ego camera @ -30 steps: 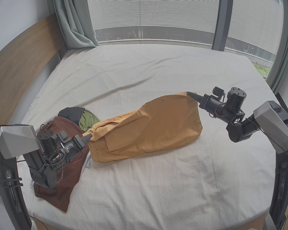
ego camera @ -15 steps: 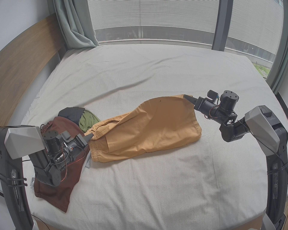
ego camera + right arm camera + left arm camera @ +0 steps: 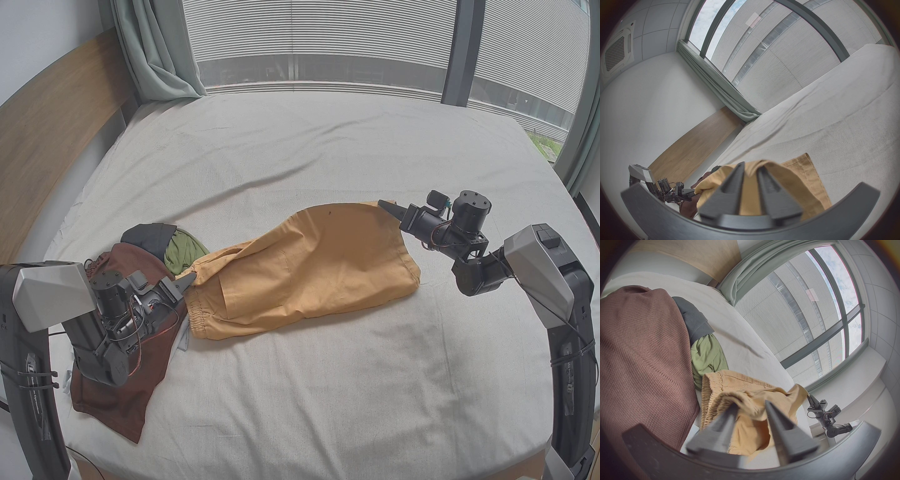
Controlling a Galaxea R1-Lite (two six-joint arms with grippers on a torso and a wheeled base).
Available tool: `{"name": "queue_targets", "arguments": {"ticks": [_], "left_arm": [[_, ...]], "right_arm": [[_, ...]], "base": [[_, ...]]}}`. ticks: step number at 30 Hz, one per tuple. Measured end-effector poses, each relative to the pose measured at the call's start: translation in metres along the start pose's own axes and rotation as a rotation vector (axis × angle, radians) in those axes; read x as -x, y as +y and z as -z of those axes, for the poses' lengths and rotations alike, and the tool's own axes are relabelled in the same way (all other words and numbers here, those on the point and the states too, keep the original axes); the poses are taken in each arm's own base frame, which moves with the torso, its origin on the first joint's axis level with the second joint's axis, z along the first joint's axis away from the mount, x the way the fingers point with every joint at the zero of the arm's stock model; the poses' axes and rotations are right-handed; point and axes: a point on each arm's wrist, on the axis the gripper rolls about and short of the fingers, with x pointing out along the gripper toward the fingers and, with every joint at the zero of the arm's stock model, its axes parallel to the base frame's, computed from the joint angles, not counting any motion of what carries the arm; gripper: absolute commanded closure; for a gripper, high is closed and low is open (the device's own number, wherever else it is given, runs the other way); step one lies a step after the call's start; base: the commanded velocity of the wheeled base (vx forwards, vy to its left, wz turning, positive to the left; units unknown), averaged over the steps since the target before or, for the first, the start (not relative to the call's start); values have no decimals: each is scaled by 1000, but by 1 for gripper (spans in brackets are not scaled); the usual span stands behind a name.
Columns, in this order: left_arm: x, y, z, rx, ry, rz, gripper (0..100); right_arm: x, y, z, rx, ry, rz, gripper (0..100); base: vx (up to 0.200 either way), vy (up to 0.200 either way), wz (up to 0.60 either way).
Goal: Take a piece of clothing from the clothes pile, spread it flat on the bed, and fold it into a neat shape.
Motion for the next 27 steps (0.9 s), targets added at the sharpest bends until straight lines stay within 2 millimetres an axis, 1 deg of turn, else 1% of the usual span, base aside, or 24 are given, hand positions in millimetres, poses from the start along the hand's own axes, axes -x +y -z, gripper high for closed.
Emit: {"name": "queue_targets", "arguments": {"ticks": [3,8,13,20,27], "left_arm": [[-2,1,-3,-3,-13,1,0],[-1,6,-14,-8,-72,-28,0],[-1,7,-17,-12,-81,-28,0],[2,0,-20,-16,-86,-19,0],[7,-10,-21,-24,-83,-4,0]], "right_arm": [[-2,0,-2,6,-10,-2,0],[-3,-2,-1,12,-29,13,0],[0,-3,5,1,-14,25,0],[12,3,13,-14,10,37,0],[33,15,26,-45,59,62,0]], "base": [[0,0,0],[0,0,0],[0,0,0],[0,0,0],[0,0,0]]}}
